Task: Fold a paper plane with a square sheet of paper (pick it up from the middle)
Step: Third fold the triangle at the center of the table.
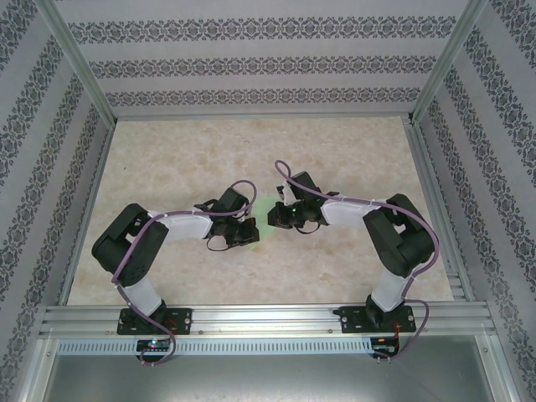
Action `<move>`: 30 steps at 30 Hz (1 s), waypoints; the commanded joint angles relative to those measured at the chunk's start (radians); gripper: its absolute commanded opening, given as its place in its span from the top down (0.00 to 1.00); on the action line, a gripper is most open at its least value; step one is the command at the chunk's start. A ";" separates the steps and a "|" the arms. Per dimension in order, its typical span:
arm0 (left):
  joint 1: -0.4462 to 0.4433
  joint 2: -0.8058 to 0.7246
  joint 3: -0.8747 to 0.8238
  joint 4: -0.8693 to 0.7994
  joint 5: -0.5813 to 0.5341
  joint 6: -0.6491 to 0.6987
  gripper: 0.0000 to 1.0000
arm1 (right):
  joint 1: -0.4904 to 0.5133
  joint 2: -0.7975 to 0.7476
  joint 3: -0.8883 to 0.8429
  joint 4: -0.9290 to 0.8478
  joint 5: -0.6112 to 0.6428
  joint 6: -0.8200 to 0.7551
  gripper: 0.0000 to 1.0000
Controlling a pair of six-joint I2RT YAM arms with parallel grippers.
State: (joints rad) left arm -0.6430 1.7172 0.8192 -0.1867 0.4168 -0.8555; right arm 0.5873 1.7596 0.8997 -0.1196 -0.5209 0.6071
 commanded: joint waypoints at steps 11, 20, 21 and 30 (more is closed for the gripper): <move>-0.003 0.039 -0.023 -0.165 -0.116 -0.030 1.00 | 0.020 0.103 0.056 -0.060 0.044 -0.025 0.94; -0.003 0.041 -0.026 -0.166 -0.106 -0.026 1.00 | -0.084 0.089 0.080 -0.114 0.111 -0.027 0.95; -0.003 0.041 -0.026 -0.166 -0.106 -0.025 1.00 | -0.084 0.072 0.084 -0.116 0.113 -0.027 0.95; -0.004 0.040 -0.022 -0.152 -0.093 -0.019 1.00 | -0.004 -0.071 0.034 -0.069 0.088 0.006 0.95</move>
State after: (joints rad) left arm -0.6437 1.7172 0.8242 -0.2005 0.4091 -0.8707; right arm 0.5503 1.7191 0.9539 -0.2188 -0.4347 0.6018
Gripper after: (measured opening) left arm 0.054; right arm 0.048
